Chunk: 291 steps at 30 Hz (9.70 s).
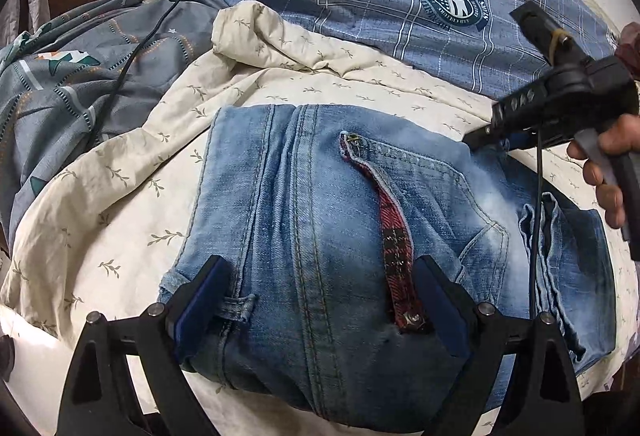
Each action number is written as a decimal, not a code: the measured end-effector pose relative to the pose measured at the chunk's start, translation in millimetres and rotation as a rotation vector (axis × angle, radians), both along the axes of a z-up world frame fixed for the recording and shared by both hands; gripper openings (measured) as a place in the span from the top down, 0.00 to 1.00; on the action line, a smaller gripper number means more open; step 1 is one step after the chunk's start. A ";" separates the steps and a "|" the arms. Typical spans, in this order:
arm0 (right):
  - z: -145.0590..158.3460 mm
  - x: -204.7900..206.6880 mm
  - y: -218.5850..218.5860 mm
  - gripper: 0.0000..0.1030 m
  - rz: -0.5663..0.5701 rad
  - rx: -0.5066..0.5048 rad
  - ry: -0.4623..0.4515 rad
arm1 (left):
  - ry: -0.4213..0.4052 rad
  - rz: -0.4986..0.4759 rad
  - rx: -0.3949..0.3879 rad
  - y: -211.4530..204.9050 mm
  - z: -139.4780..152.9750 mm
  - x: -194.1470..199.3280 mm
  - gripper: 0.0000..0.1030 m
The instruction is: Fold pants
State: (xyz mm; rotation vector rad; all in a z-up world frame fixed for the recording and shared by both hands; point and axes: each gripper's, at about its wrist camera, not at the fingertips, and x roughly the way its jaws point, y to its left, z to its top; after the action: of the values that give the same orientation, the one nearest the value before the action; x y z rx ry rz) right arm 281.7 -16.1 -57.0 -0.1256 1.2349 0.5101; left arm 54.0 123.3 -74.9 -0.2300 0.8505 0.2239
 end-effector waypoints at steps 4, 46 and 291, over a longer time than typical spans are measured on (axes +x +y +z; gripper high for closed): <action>15.0 -13.5 7.7 0.92 0.052 -0.070 -0.102 | 0.001 -0.004 -0.011 2.2 -0.4 -0.9 0.09; -12.3 -43.8 -21.4 0.37 -0.166 0.244 0.066 | 0.002 -0.005 -0.005 0.1 -1.1 -1.6 0.09; 6.0 -174.4 -279.2 0.22 -0.473 0.579 -0.063 | -0.015 -0.412 -0.320 -100.0 47.5 -4.0 0.26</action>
State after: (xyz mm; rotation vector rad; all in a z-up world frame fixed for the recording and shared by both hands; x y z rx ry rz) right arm 107.3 -295.2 -51.0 0.6226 0.9699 0.4236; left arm 49.9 23.3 -27.3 -0.3473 0.8972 -0.3013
